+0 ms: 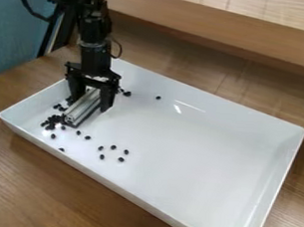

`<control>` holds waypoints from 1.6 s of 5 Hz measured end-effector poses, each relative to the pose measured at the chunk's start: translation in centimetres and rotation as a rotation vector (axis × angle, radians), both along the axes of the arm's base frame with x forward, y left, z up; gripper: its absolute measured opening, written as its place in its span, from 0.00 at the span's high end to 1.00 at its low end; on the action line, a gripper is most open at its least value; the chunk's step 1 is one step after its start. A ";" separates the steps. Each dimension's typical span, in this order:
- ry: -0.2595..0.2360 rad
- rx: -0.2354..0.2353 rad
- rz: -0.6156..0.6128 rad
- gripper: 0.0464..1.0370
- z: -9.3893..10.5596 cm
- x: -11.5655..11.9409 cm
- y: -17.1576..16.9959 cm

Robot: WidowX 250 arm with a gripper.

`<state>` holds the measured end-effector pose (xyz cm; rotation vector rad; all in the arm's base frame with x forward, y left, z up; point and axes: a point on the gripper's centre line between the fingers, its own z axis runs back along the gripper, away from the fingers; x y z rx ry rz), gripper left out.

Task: Sweep into pile

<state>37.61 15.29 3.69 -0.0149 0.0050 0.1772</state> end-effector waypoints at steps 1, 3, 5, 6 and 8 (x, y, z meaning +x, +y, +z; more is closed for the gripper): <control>-0.012 -0.024 -0.022 0.04 0.0 0.4 -1.0; -0.062 0.013 -0.079 0.04 3.8 1.4 -4.1; -0.107 0.038 -0.086 0.04 6.8 1.3 -5.2; -0.131 0.010 -0.156 0.04 7.9 1.7 -7.9; -0.128 -0.039 -0.250 0.04 8.8 1.6 -11.8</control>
